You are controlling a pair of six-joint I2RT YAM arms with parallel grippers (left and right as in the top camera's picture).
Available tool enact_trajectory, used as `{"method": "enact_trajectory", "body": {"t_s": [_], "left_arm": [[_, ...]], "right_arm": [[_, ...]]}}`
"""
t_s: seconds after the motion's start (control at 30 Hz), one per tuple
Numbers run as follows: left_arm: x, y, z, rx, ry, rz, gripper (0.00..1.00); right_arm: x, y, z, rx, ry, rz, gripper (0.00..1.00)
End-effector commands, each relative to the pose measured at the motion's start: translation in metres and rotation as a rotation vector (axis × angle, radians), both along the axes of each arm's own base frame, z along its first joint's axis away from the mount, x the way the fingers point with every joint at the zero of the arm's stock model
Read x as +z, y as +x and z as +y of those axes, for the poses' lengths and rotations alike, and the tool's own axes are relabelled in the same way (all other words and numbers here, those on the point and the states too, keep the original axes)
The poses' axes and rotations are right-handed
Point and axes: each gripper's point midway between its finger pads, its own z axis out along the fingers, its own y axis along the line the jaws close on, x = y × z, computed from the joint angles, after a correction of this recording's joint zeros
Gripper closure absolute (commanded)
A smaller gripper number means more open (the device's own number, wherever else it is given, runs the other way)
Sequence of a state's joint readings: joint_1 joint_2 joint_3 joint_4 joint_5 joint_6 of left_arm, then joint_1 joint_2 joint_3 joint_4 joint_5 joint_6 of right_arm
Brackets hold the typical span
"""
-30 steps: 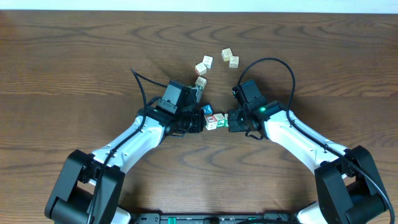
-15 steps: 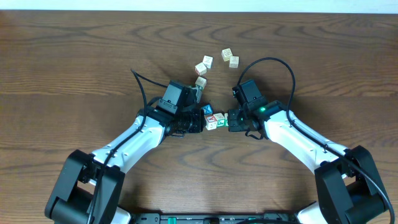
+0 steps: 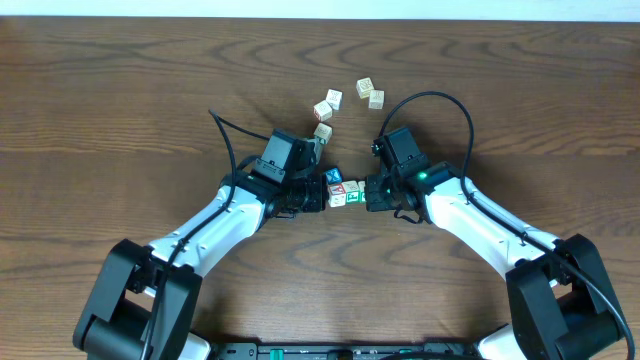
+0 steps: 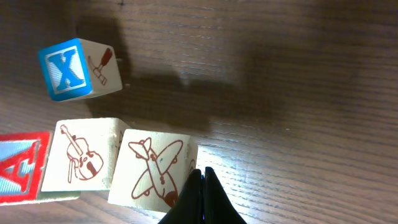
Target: Lift 3 blocks
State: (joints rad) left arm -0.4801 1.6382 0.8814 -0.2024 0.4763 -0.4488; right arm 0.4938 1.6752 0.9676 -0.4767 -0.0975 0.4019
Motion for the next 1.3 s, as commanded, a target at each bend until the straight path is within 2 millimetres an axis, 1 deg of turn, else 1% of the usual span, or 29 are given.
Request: {"method": "enact_trajectory", "body": {"t_s": [0.0, 0.53, 0.7, 0.93, 1.27], "left_arm": [[0.018, -0.02, -0.04, -0.138, -0.146, 0.022, 0.93], [0.019, -0.019, -0.041, -0.139, -0.149, 0.017, 0.93], [0.011, -0.02, -0.041, -0.139, -0.144, 0.037, 0.93], [-0.003, -0.023, -0.048, -0.16, -0.176, 0.086, 0.93], [-0.003, -0.022, -0.048, -0.16, -0.177, 0.086, 0.93]], "right_arm": [[0.036, -0.027, 0.076, 0.236, 0.302, 0.056, 0.99], [0.036, -0.027, 0.076, 0.236, 0.301, 0.056, 0.99], [0.036, -0.027, 0.076, 0.236, 0.301, 0.056, 0.99], [0.036, -0.027, 0.076, 0.236, 0.301, 0.056, 0.99], [0.033, -0.028, 0.077, 0.24, 0.281, 0.05, 0.99]]}}
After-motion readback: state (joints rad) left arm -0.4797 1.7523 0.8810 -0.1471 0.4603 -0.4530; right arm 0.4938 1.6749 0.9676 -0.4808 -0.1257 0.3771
